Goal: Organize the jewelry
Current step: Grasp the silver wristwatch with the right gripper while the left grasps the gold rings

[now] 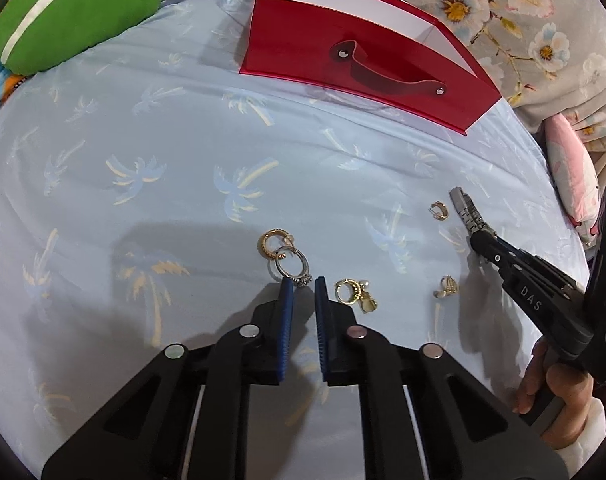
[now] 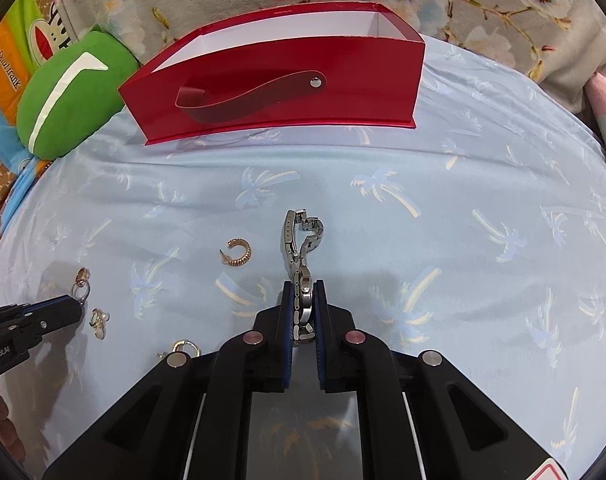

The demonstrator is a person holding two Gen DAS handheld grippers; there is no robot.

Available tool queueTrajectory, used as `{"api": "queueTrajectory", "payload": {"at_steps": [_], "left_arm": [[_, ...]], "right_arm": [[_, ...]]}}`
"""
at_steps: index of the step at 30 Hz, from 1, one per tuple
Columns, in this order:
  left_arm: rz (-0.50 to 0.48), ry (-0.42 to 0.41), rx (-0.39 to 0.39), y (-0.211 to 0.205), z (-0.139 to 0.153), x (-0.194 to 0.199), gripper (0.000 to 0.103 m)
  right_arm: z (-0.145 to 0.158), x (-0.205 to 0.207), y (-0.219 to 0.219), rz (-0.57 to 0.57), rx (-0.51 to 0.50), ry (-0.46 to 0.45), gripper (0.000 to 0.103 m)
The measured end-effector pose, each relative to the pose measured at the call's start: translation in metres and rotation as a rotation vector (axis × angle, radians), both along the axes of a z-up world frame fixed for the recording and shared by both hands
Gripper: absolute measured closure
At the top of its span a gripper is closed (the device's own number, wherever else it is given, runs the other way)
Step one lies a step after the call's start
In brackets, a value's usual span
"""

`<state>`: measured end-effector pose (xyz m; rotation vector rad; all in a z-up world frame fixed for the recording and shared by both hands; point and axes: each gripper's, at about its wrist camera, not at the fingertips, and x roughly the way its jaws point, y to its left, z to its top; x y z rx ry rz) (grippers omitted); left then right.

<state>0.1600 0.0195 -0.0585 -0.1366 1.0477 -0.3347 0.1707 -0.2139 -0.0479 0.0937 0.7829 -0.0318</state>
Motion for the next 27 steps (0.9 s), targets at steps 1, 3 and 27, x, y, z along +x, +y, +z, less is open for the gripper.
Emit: {"api": "queueTrajectory", "payload": {"at_steps": [1, 3, 27], "left_arm": [[0.000, 0.000, -0.002, 0.000, 0.000, 0.000, 0.097], [-0.004, 0.000, -0.006, -0.001, 0.000, -0.001, 0.101], [0.005, -0.051, 0.068, -0.014, 0.001, 0.009, 0.093]], "right_arm": [[0.000, -0.001, -0.001, -0.001, 0.005, 0.000, 0.095], [-0.001, -0.003, -0.002, -0.003, 0.011, 0.001, 0.095], [-0.001, -0.006, -0.005, -0.005, 0.032, -0.002, 0.095]]}}
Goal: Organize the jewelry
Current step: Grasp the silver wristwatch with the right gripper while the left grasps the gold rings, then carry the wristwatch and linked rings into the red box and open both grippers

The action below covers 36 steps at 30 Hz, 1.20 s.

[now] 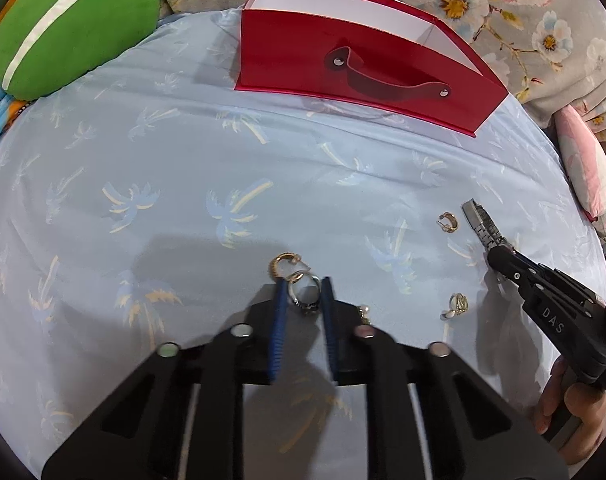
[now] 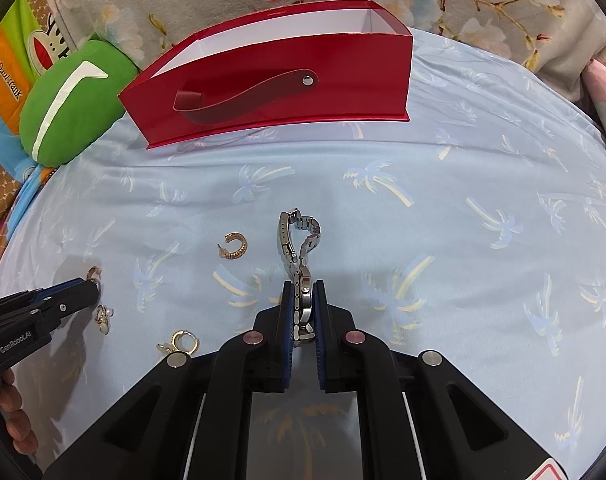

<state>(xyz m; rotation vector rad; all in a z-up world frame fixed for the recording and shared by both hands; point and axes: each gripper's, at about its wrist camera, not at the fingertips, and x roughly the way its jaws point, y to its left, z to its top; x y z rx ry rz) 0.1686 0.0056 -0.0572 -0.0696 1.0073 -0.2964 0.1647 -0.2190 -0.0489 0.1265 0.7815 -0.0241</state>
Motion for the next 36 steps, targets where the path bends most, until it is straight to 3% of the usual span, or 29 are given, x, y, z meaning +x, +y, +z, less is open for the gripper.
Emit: {"api": "queueTrajectory", "payload": {"at_steps": [16, 27, 36], "left_arm": [[-0.053, -0.060, -0.041, -0.003, 0.032, -0.023, 0.097], [-0.059, -0.126, -0.064, -0.005, 0.068, -0.028, 0.097], [-0.053, -0.245, -0.079, -0.007, 0.117, -0.006, 0.097]], "right_arm": [[0.020, -0.011, 0.000, 0.016, 0.025, -0.043, 0.095], [0.062, -0.030, 0.001, 0.050, 0.053, -0.133, 0.095], [0.113, -0.028, 0.000, 0.084, 0.054, -0.235, 0.095]]}}
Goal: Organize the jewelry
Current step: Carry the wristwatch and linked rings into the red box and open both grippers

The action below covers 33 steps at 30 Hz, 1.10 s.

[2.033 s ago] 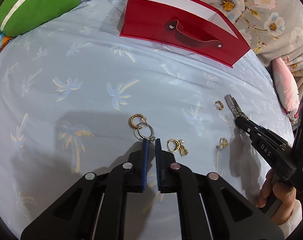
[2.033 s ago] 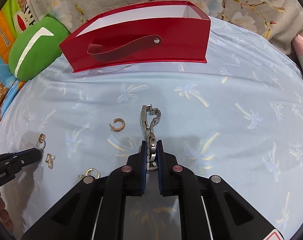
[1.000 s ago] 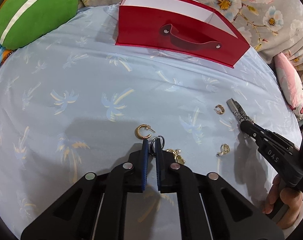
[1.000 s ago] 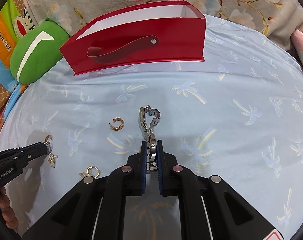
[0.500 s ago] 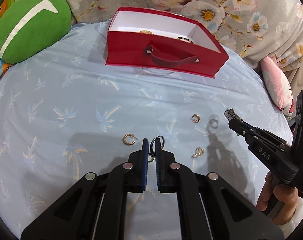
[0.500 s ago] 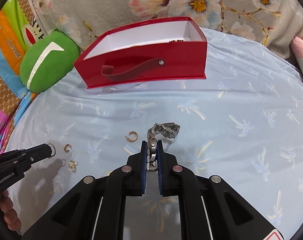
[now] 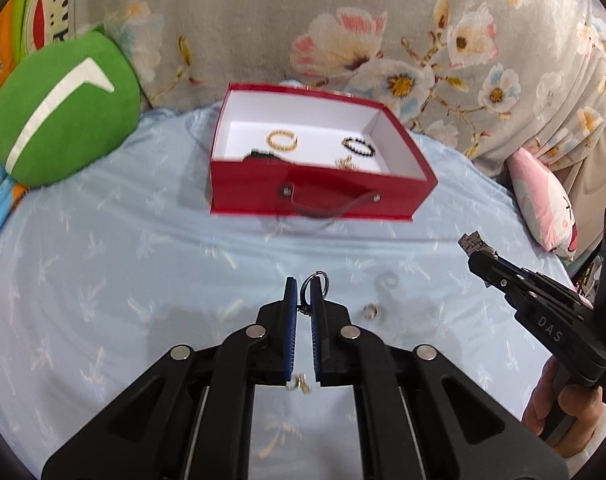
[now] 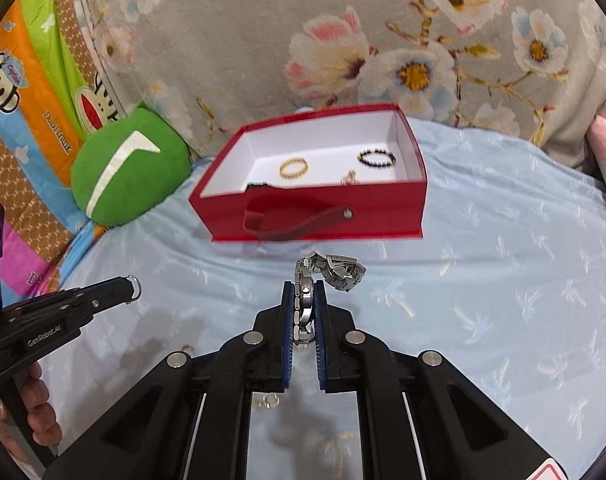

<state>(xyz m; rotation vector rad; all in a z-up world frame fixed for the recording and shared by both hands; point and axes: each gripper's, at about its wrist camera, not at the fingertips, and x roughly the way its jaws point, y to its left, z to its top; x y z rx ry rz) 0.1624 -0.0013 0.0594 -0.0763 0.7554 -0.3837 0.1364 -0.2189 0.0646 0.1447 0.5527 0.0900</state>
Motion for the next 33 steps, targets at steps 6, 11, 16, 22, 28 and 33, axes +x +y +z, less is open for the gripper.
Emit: {"api": "queueTrajectory", "payload": {"at_steps": [6, 11, 16, 22, 28, 33], "left_arm": [[0.004, -0.100, 0.003, -0.010, 0.039, 0.038, 0.097], [0.011, -0.179, 0.011, -0.022, 0.074, 0.090, 0.097], [0.015, -0.217, 0.035, -0.041, 0.091, 0.144, 0.097], [0.007, -0.171, 0.052, -0.063, 0.081, 0.221, 0.097], [0.028, -0.068, 0.082, -0.072, 0.040, 0.291, 0.097], [0.042, -0.034, 0.139, -0.080, 0.015, 0.319, 0.097]], "right_arm": [[0.041, 0.031, -0.007, 0.038, 0.013, -0.060, 0.095], [0.074, 0.077, -0.014, 0.054, 0.002, -0.096, 0.095], [0.096, 0.135, -0.023, 0.065, 0.004, -0.093, 0.095], [0.100, 0.215, -0.025, 0.071, -0.008, -0.037, 0.095], [0.078, 0.287, -0.027, 0.071, -0.011, 0.058, 0.095], [0.055, 0.329, -0.026, 0.061, -0.014, 0.133, 0.095]]}}
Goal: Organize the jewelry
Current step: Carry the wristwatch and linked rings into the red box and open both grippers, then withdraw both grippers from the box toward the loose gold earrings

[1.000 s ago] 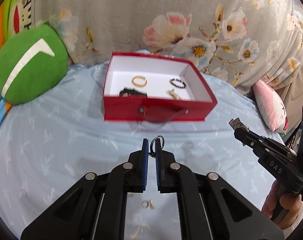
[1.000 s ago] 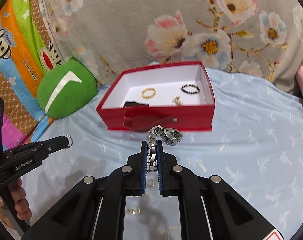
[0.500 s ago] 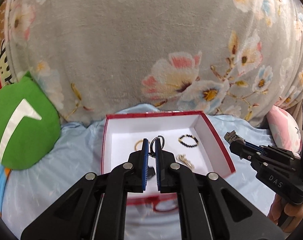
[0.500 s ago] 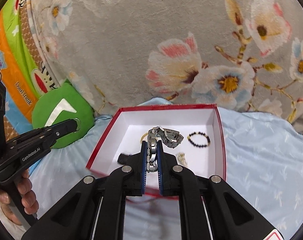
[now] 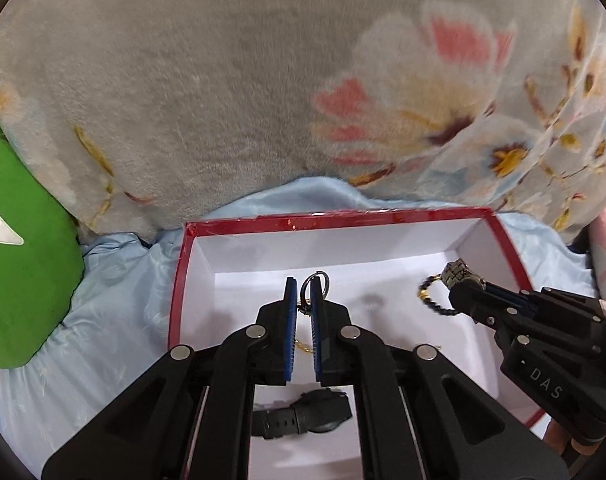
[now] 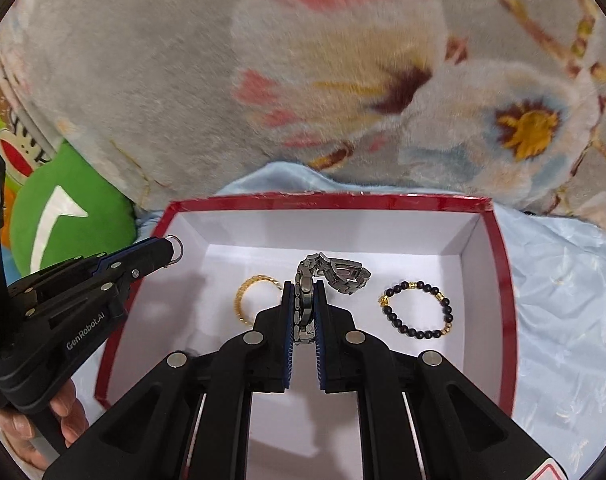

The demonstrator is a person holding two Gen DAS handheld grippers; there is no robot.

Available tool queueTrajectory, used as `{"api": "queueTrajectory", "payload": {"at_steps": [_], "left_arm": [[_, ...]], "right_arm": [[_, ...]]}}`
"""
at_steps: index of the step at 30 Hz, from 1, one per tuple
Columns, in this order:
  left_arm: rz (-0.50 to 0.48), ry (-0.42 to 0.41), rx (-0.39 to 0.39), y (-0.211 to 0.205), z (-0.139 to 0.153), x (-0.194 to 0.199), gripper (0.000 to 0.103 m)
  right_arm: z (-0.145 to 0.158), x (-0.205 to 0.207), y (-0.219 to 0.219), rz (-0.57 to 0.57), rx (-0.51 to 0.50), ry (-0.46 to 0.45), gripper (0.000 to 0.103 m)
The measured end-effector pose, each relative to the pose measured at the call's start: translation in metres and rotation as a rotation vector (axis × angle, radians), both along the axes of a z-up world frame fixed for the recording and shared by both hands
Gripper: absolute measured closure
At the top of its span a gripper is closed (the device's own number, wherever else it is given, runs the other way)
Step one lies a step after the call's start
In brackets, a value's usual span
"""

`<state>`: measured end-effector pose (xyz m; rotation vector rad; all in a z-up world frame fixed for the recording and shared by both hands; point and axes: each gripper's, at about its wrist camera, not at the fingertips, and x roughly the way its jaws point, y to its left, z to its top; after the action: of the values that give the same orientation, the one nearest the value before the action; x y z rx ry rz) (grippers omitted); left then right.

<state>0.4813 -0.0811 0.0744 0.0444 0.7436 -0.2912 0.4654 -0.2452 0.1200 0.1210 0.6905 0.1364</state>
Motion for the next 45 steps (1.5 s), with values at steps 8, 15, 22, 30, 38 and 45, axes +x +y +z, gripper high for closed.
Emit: {"api": "queueTrajectory", "payload": {"at_steps": [8, 15, 22, 30, 38, 45], "left_arm": [[0.016, 0.057, 0.054, -0.010, -0.027, 0.023, 0.096], [0.061, 0.100, 0.019, -0.001, -0.033, 0.035, 0.055], [0.083, 0.072, -0.047, 0.013, -0.018, 0.026, 0.018], [0.074, -0.018, 0.006, 0.022, 0.004, -0.015, 0.018], [0.020, -0.098, 0.030, 0.047, 0.028, -0.111, 0.018], [0.021, -0.059, 0.009, 0.080, 0.017, -0.196, 0.018]], "right_arm": [[-0.023, 0.029, 0.002, -0.006, -0.019, 0.079, 0.095], [-0.026, 0.032, 0.004, -0.009, -0.053, 0.069, 0.091], [-0.020, 0.019, 0.002, -0.014, -0.037, 0.029, 0.078], [0.001, -0.020, -0.001, -0.013, -0.038, -0.043, 0.071], [0.017, -0.113, -0.003, -0.022, -0.084, -0.151, 0.060], [-0.011, -0.209, 0.002, -0.041, -0.133, -0.158, 0.055]]}}
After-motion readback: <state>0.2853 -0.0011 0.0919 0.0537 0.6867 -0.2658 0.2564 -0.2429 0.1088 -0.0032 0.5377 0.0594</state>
